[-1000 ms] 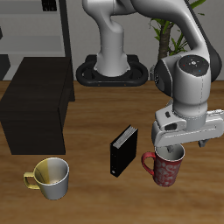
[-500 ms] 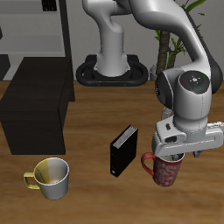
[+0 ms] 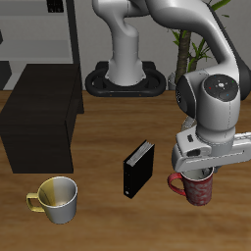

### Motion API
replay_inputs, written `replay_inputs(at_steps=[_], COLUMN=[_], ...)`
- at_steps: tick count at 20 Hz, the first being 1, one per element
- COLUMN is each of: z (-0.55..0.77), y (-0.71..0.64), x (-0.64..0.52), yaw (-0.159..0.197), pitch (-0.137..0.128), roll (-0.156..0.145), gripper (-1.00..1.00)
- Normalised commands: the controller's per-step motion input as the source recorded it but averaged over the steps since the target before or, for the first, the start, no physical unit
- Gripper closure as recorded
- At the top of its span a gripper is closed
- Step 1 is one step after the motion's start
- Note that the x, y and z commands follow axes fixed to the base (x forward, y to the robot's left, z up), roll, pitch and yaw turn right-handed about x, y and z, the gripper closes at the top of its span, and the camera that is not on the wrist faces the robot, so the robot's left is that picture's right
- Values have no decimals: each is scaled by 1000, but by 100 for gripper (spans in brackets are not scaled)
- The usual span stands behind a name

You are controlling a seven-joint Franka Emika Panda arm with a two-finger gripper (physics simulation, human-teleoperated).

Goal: Place the red mug on top of the shelf

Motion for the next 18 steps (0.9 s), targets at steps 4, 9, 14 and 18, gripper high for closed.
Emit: replay_inputs(at_steps=[4,9,14,18], z=[565,850,736,546], y=[5,28,85,-48], x=[-207,-484,-539,-503], yaw=[-3,-2,8,21], pitch=[-42,-45,-54,-3], roll=[22,72,72,29], gripper=[100,100,100,100])
